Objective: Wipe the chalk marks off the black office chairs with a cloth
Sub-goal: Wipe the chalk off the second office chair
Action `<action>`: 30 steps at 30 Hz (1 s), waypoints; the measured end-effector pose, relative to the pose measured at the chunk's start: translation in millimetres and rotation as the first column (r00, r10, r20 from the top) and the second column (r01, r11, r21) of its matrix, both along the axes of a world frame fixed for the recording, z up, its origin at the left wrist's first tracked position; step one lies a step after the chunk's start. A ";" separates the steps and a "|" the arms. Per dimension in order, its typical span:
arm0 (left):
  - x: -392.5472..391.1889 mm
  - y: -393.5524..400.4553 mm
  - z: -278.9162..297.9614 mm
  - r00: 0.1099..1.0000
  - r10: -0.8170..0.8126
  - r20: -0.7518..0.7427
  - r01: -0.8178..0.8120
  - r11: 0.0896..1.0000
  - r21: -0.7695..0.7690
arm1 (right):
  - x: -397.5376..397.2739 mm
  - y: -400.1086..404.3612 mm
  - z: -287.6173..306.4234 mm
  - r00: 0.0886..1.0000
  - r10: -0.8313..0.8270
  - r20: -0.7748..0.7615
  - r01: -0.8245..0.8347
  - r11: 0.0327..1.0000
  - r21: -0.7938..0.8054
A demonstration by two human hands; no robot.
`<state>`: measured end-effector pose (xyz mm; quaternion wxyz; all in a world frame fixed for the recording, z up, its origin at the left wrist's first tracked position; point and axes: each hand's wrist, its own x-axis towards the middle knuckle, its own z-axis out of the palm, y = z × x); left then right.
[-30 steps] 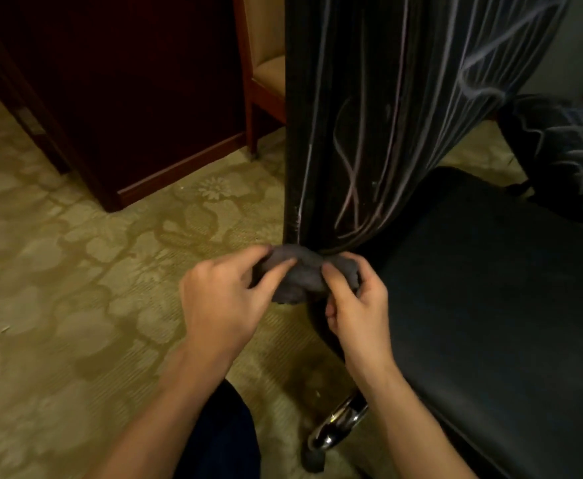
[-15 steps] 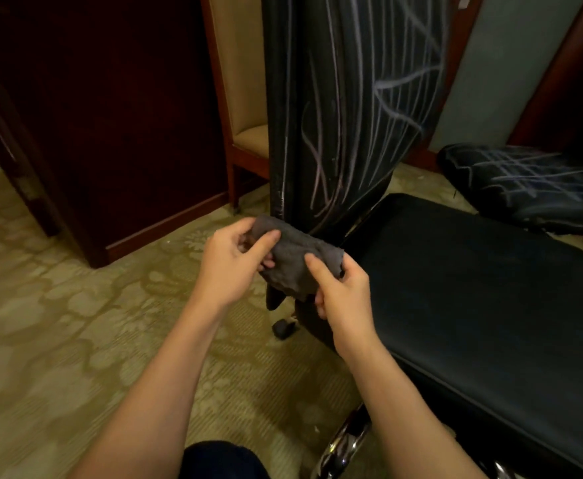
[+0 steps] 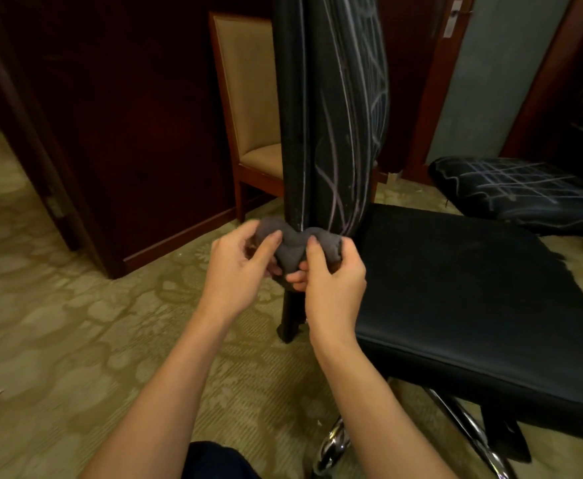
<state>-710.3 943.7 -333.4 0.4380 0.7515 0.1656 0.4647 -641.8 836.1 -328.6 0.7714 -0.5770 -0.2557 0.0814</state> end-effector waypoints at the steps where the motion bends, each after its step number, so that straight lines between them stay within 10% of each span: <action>1: 0.6 -2.8 9.3 0.998 -0.009 0.058 0.009 1.000 0.013 | -3.1 -3.2 8.7 0.998 -0.016 0.063 0.015 1.000 0.022; 10: 7.8 -21.2 -21.8 0.983 -0.182 0.018 0.179 0.938 -0.297 | -13.0 -17.5 -8.7 0.999 0.030 0.045 -0.024 0.992 -0.121; 20: 21.0 -19.2 62.4 0.964 -0.184 0.194 0.227 0.946 -0.232 | 3.6 -3.5 69.7 0.973 0.013 0.231 -0.020 0.999 0.026; 30: 4.0 -26.6 1.7 0.967 -0.235 0.098 0.253 0.851 -0.460 | -10.4 -12.7 2.8 0.954 0.018 -0.300 -0.025 1.000 -0.018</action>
